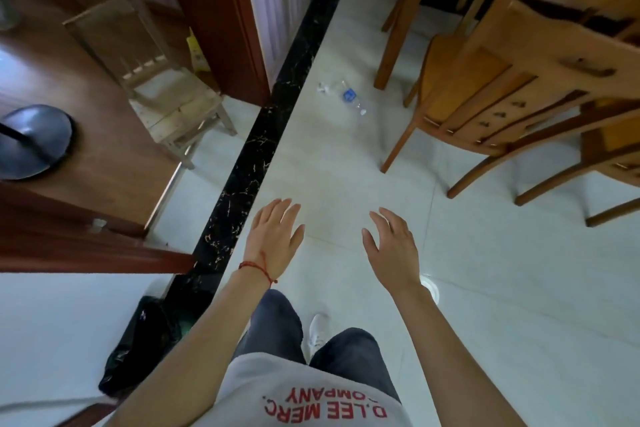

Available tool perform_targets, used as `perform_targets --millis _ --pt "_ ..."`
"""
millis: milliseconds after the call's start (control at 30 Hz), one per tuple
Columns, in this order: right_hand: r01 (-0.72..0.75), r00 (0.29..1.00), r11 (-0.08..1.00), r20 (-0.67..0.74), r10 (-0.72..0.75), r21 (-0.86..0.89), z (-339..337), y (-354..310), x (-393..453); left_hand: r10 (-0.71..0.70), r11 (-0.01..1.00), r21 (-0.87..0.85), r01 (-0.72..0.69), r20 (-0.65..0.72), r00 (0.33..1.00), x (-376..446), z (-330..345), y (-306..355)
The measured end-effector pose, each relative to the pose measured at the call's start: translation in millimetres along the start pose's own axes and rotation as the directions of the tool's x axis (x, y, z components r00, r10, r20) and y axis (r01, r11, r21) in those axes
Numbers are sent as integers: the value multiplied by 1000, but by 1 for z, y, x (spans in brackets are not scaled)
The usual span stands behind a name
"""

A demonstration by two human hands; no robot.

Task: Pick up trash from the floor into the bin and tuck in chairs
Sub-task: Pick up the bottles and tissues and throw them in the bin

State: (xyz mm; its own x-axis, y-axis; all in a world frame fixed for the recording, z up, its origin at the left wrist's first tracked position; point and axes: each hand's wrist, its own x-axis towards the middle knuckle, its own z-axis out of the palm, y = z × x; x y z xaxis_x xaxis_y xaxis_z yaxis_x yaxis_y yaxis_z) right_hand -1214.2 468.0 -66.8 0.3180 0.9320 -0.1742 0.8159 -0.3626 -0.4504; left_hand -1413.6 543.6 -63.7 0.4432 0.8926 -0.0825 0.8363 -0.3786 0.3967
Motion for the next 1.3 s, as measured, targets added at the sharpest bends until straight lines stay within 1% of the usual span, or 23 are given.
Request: perform_targets --millis 167,333,433,700,900,1033,1200,1300 --pt "-25 999 1000 -25 25 20 -10 -3 60 20 1000 -5 -20 -1 1000 65 -8 -3" --pt "-57 997 998 -52 58 19 -13 -19 140 72 997 10 -73 28 997 153 -19 -24" --pt "-83 995 996 -59 84 25 -18 -30 187 75 997 13 -75 13 997 206 -33 -39" --pt "-93 987 996 -131 92 -6 -39 -46 288 98 995 34 -99 30 995 320 -57 -59" --pt "-84 991 996 -107 81 -22 -58 -39 372 104 993 45 -105 33 994 407 -56 -53" --pt "-56 994 998 -94 56 3 -77 -29 436 75 996 47 -76 24 997 469 -58 -43" --pt "-64 992 998 -110 66 20 -106 -16 507 51 998 31 -51 5 999 538 -66 -34" --pt "-97 992 995 -74 98 19 -114 -9 543 36 999 24 -35 -14 999 574 -71 -31"
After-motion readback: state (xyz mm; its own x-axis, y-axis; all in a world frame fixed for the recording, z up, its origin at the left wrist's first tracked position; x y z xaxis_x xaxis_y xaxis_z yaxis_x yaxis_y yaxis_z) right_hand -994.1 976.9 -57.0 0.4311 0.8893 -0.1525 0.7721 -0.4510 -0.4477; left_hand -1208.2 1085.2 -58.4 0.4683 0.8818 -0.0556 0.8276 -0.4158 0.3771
